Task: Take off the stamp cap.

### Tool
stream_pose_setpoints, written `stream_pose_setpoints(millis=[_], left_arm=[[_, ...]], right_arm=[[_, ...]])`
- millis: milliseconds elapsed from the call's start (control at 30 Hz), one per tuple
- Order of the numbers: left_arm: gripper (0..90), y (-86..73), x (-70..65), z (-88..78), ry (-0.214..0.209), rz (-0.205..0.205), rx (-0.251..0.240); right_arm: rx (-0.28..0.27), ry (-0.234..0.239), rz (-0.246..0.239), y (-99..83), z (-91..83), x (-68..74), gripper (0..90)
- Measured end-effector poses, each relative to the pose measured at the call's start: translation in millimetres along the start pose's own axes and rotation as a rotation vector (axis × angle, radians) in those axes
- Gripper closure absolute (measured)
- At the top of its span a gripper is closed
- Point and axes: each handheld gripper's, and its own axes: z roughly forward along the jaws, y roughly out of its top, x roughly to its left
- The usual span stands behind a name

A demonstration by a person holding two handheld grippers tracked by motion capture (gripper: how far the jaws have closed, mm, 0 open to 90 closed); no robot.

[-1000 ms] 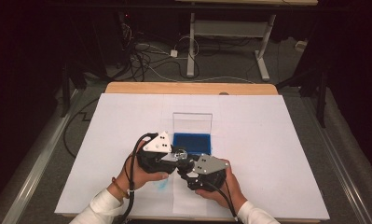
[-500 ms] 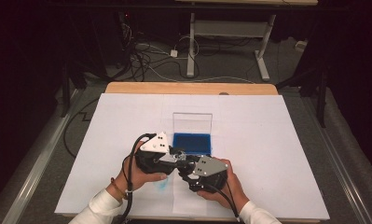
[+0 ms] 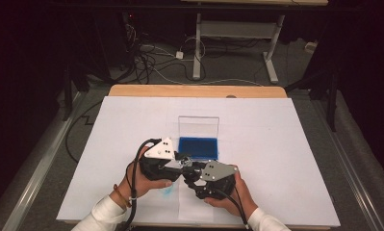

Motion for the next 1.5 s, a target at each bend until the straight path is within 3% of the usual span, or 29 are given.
stream_pose_setpoints(millis=[467,533,633,667,700,733,767,800,833,867,1133,1500], left_arm=[[55.2,-2.4,-5.5,-3.1,0.029,0.005,-0.018],[55.2,-2.9,-6.1,-1.6,0.034,0.008,-0.009],[55.2,-4.2,-7.1,-1.0,0.035,0.007,-0.013],[55.1,-4.1,-8.6,-4.0,0.056,0.022,-0.023],[55.1,-3.5,-7.5,-10.6,0.037,0.013,-0.054],[55.1,-2.4,-6.8,-17.9,0.052,0.004,-0.076],[55.1,-1.3,-6.2,-22.8,0.084,0.013,-0.067],[55.1,-2.4,-4.7,-26.0,0.099,0.017,-0.078],[55.1,-4.4,-1.4,-27.6,0.085,-0.001,-0.091],[55.1,-5.3,0.8,-27.3,0.084,-0.008,-0.085],[55.0,-8.3,5.3,-29.9,0.111,-0.001,-0.045],[55.0,-16.4,11.2,-25.5,0.147,0.001,0.022]], right_arm=[[0.006,0.006,0.027,1.4,-3.4,0.9,39.0],[0.007,0.026,0.058,-0.2,-1.2,0.5,39.0],[0.012,0.033,0.064,-1.4,-0.6,0.0,39.0],[0.027,0.033,0.133,-5.3,0.6,-7.2,39.2],[0.027,0.033,0.133,-5.3,0.6,-7.2,39.2],[0.04,0.007,0.169,-11.7,0.6,-15.2,39.2],[0.034,-0.006,0.188,-16.4,-2.0,-20.3,39.2],[0.045,-0.019,0.136,-14.2,-5.7,-17.0,39.2],[0.039,-0.04,0.08,-4.8,-9.8,-8.0,39.1],[0.04,-0.051,0.064,-2.1,-10.0,-5.8,39.1],[0.062,-0.057,0.057,-13.4,-20.0,-12.2,39.0],[0.017,-0.143,0.064,-23.5,-58.2,-24.6,38.8]])
